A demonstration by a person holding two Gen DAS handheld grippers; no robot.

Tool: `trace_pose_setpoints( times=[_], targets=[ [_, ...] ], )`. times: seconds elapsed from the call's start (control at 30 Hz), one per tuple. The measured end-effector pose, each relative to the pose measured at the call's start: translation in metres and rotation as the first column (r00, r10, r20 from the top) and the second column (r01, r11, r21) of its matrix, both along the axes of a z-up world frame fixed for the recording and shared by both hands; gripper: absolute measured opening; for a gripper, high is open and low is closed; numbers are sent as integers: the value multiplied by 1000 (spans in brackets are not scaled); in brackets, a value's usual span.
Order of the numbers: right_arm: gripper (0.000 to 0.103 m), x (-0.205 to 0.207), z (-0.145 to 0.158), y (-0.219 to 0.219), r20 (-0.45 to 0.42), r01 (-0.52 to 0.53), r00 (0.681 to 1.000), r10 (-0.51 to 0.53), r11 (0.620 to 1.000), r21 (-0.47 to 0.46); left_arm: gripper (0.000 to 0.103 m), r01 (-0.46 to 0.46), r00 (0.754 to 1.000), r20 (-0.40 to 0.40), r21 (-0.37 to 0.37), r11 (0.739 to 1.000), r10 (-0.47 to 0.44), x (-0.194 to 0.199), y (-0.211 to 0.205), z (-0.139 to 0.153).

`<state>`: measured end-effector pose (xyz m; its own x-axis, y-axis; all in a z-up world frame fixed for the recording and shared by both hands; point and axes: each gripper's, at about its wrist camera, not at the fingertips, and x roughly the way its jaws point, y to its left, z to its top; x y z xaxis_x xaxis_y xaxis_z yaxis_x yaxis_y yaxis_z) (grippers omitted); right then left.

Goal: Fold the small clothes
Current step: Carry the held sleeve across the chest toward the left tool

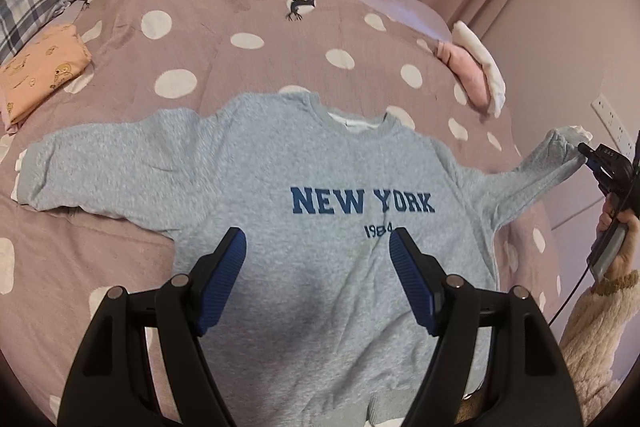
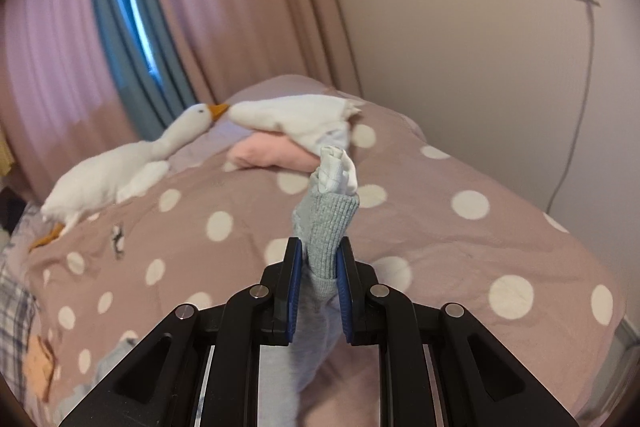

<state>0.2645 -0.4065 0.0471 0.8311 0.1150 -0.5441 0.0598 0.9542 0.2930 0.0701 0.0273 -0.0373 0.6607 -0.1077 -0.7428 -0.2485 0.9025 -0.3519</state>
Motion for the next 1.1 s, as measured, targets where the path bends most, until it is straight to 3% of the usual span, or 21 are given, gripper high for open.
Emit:
trace_pose_setpoints(
  times=[0.27,0.53,0.73,1.1],
  targets=[
    [13,-19,23,60,59,-155,986,157,987,-37,74,-41,999,21,-23,999,42,-6,16,7],
    [13,-28,15,119,46,-304,950,308,950,-78,75,-67,997,36,-31,997,68,-12,27,10],
    [13,-46,6,160,27,-410,910,415,907,-98,75,-89,995,49,-44,995,91,-15,37,13],
    [13,-73,-42,230,-103,-609,793,601,788,-91,75,-114,993,37,-45,992,116,-15,48,2]
  ],
)
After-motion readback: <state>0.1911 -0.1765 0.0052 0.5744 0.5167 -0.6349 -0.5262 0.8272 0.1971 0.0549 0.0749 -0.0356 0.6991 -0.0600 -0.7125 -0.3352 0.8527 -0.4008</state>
